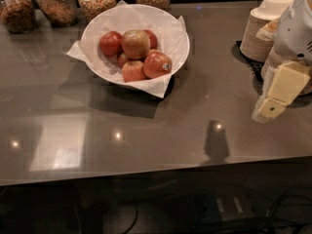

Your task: Pick apple from white bowl

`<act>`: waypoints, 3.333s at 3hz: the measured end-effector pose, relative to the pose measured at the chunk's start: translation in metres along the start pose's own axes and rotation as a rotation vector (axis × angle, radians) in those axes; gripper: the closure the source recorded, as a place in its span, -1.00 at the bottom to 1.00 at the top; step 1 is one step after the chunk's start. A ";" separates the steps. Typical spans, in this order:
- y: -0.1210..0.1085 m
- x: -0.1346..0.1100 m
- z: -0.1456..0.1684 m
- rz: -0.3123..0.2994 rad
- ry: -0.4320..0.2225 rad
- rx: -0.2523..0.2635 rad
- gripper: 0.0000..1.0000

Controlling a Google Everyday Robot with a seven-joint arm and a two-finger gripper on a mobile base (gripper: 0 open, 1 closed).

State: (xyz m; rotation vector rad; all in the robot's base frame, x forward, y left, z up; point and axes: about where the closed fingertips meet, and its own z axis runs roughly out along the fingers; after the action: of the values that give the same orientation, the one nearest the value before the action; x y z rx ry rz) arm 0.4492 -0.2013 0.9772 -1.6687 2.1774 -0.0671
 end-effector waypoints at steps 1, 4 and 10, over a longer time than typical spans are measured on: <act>-0.006 -0.014 0.007 0.017 -0.060 0.017 -1.00; -0.074 -0.112 0.070 0.169 -0.285 0.106 -1.00; -0.128 -0.235 0.148 0.160 -0.452 -0.024 -1.00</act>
Offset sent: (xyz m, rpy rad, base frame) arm 0.1038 0.0852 -0.0109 0.3233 -0.1501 -0.1443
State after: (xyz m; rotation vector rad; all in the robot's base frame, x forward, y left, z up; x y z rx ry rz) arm 0.6658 0.0118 0.9407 -1.3532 1.9550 0.3478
